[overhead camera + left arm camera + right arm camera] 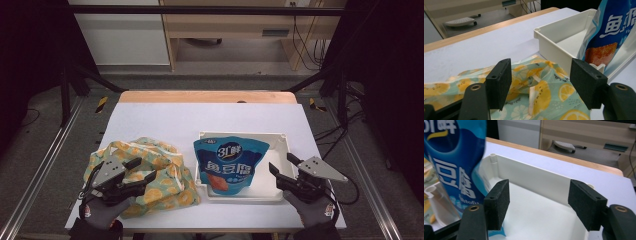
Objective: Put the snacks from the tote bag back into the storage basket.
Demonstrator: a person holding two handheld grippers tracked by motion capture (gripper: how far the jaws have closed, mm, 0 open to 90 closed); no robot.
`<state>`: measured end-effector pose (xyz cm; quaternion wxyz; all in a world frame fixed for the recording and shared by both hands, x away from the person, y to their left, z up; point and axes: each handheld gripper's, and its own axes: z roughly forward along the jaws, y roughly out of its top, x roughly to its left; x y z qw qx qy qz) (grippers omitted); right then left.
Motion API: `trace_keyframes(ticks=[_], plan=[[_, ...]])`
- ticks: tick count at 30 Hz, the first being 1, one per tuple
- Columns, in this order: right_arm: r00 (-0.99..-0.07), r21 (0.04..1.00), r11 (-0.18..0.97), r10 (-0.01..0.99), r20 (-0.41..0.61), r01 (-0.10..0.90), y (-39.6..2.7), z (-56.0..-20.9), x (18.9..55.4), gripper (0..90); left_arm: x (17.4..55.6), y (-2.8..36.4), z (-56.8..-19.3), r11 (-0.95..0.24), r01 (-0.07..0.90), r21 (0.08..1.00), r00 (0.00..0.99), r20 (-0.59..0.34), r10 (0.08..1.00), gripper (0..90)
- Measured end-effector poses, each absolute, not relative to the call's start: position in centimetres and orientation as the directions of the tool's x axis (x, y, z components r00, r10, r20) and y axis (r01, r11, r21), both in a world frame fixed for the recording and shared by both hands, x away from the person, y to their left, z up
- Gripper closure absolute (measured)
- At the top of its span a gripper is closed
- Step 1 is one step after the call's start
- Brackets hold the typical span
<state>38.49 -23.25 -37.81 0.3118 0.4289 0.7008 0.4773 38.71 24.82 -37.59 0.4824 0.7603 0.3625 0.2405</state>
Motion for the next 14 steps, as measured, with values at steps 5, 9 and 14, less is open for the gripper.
trace_keyframes(ticks=[5,9,14], plan=[[-0.405,0.936,0.173,0.913,-0.037,0.305,-24.2,-38.4,38.3,35.1,38.4,26.1,-38.6,-0.262,0.328,0.908,0.599,0.015,0.801,33.6],[-0.387,0.934,0.173,0.921,-0.04,0.314,-24.9,-38.9,38.4,35.4,38.2,27.5,-39.3,-0.246,0.352,0.903,0.573,0.0,0.82,33.7],[-0.369,0.931,0.161,0.929,-0.03,0.328,-25.5,-39.4,38.5,34.9,37.8,29.0,-39.9,-0.21,0.358,0.91,0.552,-0.025,0.834,34.2]])
